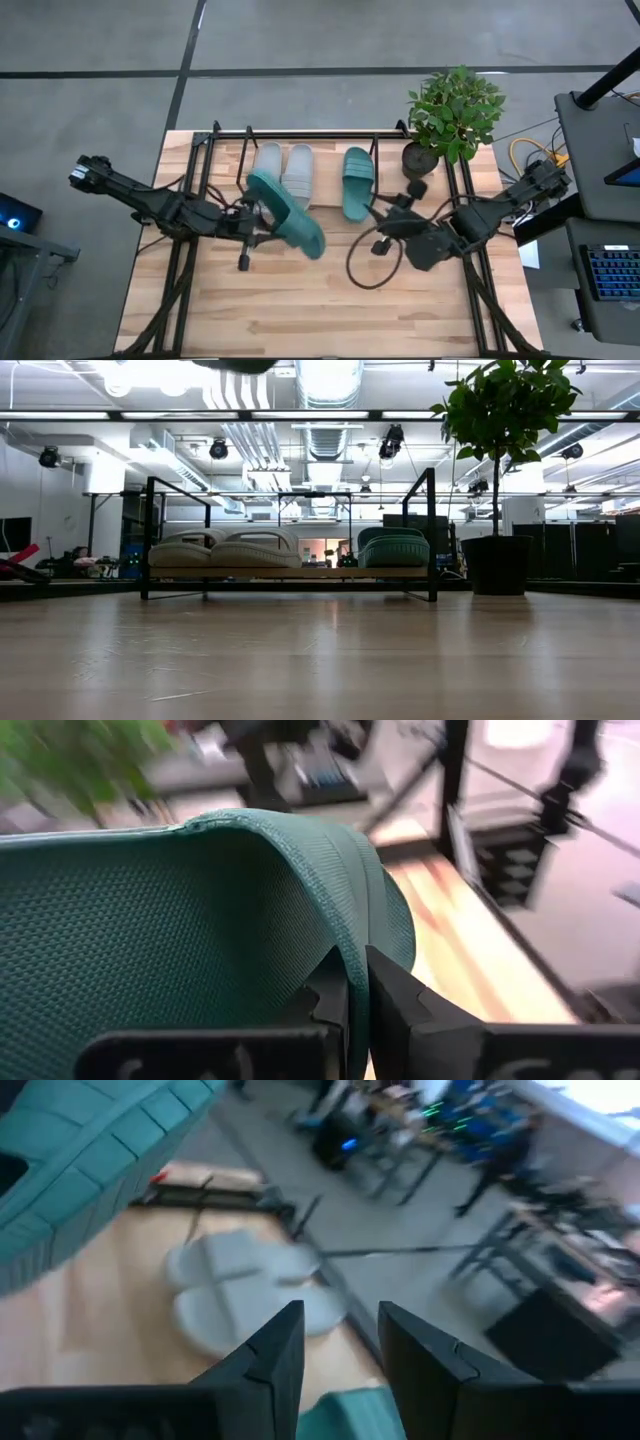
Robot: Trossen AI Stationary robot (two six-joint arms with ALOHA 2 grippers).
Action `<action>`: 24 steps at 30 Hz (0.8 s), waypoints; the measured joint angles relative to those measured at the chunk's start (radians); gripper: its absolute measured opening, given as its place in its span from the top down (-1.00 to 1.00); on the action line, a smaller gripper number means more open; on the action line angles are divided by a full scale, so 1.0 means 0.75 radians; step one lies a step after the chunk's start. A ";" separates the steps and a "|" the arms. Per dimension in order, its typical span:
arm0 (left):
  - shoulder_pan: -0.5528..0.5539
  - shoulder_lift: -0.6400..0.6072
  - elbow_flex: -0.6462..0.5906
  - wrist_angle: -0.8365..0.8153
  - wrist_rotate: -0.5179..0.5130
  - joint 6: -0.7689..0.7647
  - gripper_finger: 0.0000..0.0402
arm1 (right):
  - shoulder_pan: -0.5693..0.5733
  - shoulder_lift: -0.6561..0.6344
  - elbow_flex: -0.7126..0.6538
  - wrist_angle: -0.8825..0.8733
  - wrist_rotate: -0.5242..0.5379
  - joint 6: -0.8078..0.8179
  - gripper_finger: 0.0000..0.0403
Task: Pick and place slides into the shelf
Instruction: Put the green slide on the shelf
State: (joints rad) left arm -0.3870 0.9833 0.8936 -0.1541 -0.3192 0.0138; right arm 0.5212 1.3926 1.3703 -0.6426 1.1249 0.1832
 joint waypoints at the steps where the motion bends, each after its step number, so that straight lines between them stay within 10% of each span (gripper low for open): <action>1: 0.000 0.003 0.000 0.049 -0.034 0.051 1.00 | 0.013 -0.006 0.000 0.001 0.044 0.008 0.40; 12: 0.001 0.050 -0.044 0.696 -0.147 0.593 1.00 | 0.099 -0.003 -0.022 0.157 0.094 -0.089 0.41; 24: 0.002 0.131 -0.046 0.839 -0.186 0.713 1.00 | 0.048 -0.014 -0.024 0.608 -0.278 -0.508 -0.01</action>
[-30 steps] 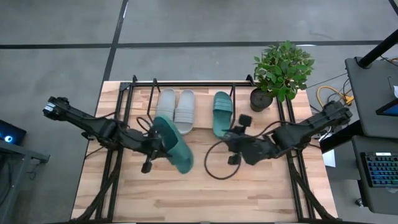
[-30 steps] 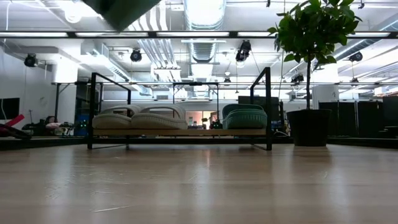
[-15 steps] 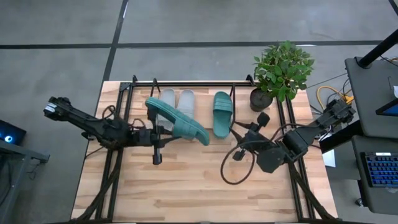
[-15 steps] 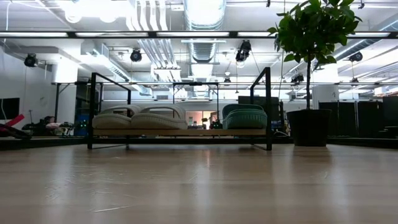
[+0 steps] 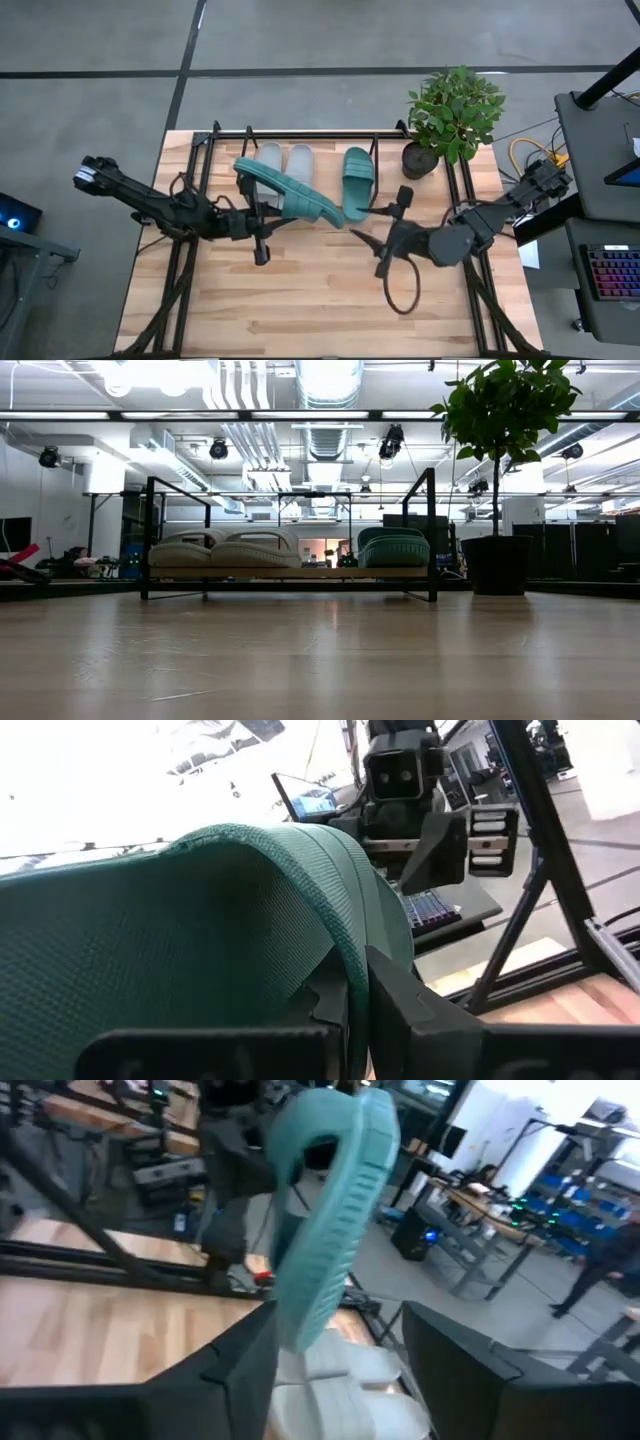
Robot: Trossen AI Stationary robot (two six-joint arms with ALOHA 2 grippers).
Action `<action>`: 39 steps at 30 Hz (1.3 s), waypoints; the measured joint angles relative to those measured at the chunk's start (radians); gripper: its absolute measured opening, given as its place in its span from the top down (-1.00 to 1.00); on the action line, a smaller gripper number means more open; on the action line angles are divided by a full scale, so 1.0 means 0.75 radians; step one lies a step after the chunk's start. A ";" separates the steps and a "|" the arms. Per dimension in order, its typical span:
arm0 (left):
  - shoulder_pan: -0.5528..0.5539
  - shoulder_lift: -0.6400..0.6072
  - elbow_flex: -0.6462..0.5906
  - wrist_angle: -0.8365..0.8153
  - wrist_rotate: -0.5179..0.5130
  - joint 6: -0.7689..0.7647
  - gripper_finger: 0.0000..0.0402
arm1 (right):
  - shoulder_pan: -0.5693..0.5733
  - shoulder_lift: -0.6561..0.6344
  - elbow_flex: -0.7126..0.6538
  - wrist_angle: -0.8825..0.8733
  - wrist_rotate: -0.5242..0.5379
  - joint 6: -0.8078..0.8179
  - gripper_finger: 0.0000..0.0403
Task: Pick and place slides into the shelf
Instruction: Put the green slide on the shelf
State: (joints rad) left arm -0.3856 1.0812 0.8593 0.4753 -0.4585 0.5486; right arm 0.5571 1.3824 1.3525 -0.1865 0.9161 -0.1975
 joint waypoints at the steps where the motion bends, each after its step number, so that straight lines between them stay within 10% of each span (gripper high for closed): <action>1: 0.000 0.009 0.000 0.016 -0.002 0.013 1.00 | -0.012 0.000 0.000 0.001 0.000 -0.003 -0.05; 26: 0.009 0.183 0.003 0.298 -0.001 0.269 1.00 | -0.150 -0.006 -0.001 0.057 -0.242 -0.078 -0.24; 39: 0.008 0.168 0.002 0.277 0.006 0.270 1.00 | -0.190 -0.012 0.000 -0.030 -0.313 -0.051 0.84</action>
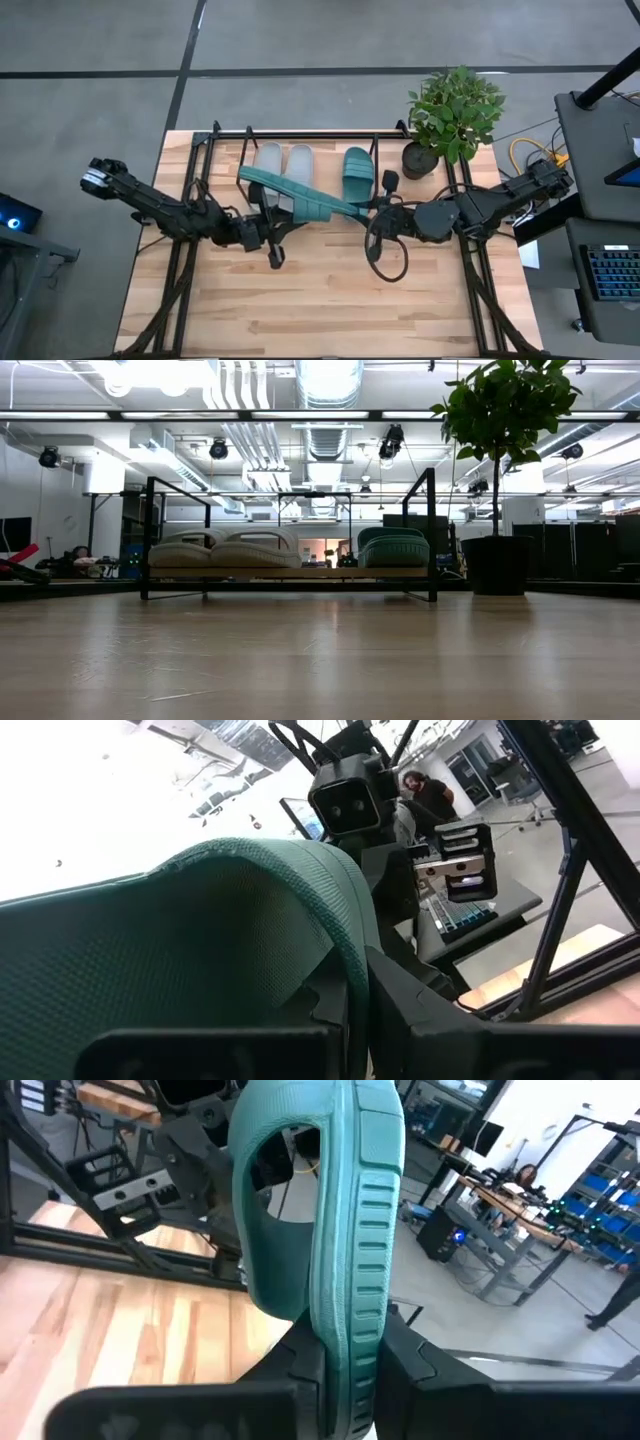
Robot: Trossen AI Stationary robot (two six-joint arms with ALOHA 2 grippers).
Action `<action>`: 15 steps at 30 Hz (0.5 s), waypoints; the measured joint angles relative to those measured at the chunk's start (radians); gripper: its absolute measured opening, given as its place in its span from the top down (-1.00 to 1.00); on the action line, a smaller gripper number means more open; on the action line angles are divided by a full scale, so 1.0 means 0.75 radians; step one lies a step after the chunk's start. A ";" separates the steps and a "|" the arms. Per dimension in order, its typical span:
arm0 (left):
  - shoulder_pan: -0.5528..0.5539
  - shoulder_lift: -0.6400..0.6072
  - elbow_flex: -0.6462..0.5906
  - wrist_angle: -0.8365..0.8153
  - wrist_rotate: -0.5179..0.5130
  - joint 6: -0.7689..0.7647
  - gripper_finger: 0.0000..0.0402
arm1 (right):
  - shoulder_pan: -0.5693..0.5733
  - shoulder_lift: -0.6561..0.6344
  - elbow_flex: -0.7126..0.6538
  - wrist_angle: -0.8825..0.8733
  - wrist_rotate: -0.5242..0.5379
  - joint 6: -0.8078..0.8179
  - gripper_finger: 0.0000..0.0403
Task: Pick and place slides into the shelf
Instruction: Put the green slide on the shelf
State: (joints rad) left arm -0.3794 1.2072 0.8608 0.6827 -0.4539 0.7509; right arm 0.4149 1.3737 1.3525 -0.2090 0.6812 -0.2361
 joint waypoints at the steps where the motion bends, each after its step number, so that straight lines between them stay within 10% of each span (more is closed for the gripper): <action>1: 0.000 0.000 0.000 0.000 0.001 -0.001 1.00 | 0.000 0.000 0.000 -0.004 0.006 0.000 0.84; 11: -0.010 -0.019 0.001 -0.182 -0.005 0.235 0.63 | -0.007 -0.056 -0.001 -0.063 0.021 0.039 0.84; 15: -0.050 -0.027 0.001 -0.224 -0.274 0.391 0.25 | -0.023 -0.139 -0.002 -0.181 0.026 0.159 0.84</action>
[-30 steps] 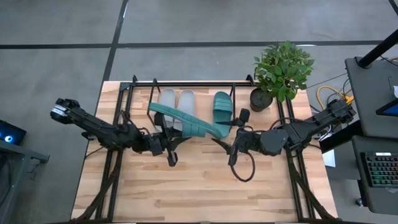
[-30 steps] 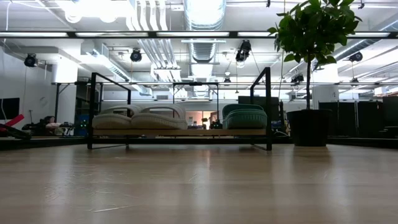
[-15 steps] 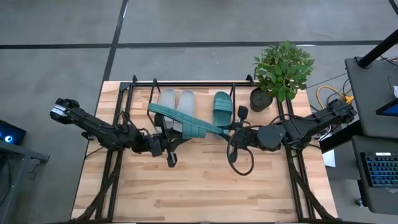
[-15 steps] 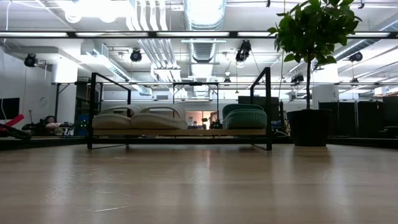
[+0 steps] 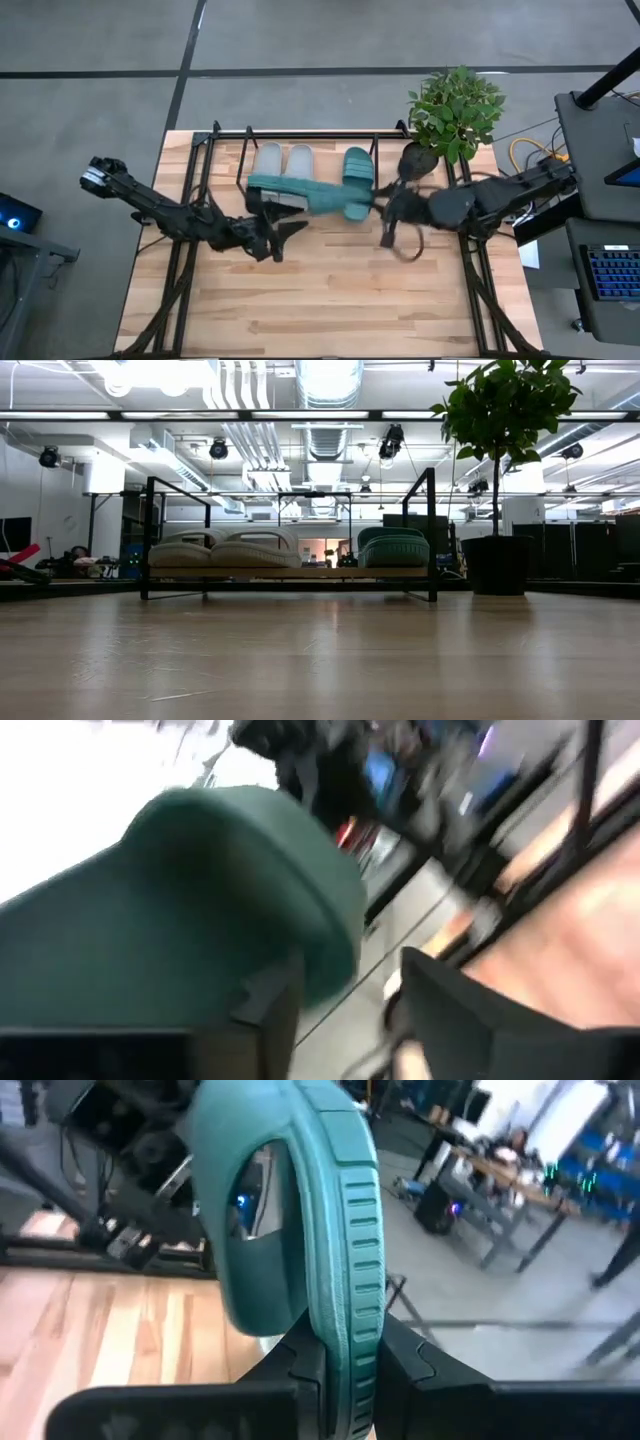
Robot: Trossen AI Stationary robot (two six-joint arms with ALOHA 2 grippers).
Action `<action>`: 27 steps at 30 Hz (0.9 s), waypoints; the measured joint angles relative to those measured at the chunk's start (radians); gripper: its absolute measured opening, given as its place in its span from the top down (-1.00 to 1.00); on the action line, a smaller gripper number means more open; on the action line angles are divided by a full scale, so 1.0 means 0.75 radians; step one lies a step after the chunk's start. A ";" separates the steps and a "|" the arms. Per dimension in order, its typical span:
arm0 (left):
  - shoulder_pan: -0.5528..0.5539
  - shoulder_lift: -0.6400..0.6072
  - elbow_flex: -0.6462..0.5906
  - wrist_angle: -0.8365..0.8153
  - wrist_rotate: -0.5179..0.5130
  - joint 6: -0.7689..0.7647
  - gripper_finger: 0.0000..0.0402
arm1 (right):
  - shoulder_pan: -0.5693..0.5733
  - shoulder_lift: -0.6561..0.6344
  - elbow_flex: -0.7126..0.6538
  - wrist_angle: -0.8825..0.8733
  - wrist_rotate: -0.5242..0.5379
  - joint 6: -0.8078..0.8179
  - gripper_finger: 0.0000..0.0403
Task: Pick and place slides into the shelf
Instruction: Put the green slide on the shelf
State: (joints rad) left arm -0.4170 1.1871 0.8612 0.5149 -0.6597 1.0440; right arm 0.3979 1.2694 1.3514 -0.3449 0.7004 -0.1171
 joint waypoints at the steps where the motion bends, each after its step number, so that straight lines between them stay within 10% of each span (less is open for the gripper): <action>1: -0.012 -0.001 0.000 -0.004 -0.079 0.052 0.16 | -0.005 -0.024 0.000 -0.032 -0.002 0.040 0.84; 15: -0.161 -0.003 0.000 0.001 -0.720 0.659 -0.33 | -0.026 -0.292 0.000 -0.394 -0.082 0.523 0.84; 27: -0.154 0.083 -0.001 0.000 -0.703 0.888 -0.33 | -0.050 -0.301 0.000 -0.610 -0.206 0.854 0.84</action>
State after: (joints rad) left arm -0.5323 1.2490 0.8604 0.5152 -1.1866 1.7099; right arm 0.3605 1.0440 1.3514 -0.8024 0.5457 0.5233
